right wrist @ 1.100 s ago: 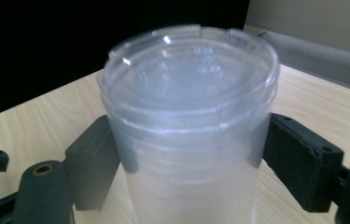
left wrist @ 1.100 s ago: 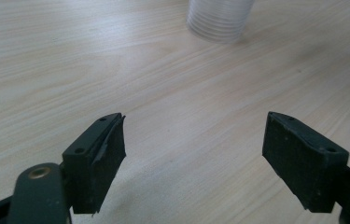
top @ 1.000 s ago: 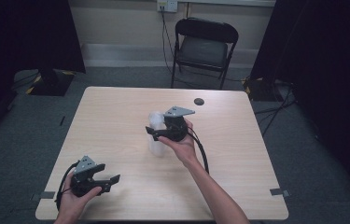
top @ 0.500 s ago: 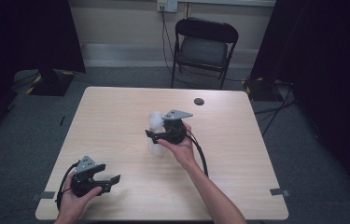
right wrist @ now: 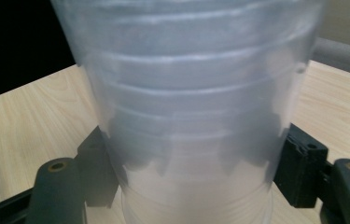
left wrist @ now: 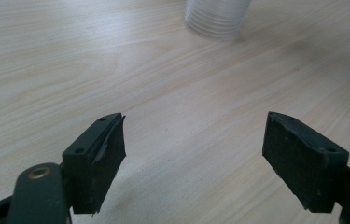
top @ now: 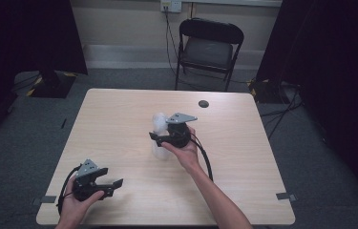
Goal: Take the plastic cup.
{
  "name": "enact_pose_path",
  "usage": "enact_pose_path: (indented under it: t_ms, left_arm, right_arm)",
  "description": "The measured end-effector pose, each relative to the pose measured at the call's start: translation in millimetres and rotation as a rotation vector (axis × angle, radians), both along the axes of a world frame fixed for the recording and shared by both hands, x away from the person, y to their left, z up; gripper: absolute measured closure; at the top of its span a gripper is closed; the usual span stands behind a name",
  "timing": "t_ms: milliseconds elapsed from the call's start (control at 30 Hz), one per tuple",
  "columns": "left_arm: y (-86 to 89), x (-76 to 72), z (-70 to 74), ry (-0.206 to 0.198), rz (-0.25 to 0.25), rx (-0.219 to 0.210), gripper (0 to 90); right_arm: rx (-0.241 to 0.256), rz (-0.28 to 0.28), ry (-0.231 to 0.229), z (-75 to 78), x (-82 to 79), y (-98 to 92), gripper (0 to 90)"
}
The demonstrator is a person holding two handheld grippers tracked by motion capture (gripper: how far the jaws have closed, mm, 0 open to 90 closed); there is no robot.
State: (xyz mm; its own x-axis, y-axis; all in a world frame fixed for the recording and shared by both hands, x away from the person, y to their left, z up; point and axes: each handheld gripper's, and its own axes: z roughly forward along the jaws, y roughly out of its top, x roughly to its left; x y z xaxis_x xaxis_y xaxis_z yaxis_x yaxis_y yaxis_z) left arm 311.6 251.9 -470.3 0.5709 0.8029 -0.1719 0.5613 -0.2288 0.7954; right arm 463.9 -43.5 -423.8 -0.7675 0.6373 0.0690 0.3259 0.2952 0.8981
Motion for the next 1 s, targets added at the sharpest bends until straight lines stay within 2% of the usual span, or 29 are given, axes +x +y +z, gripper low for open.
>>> enact_pose_path:
  t_ms: [533,800,1000]
  left_arm:
    - [0.2,0.0,0.2,0.001,0.000,-0.002,20.9]
    - [0.4,-0.3,0.5,0.002,0.002,-0.008,21.0]
    - [0.8,-0.4,0.6,0.002,0.004,-0.007,20.9]
  right_arm:
    - [0.048,0.006,-0.023,11.4,0.9,-2.6,29.6]
    - [0.049,0.007,-0.038,19.3,1.5,-0.6,29.8]
    - [0.068,0.011,-0.020,21.7,3.1,-0.9,29.8]
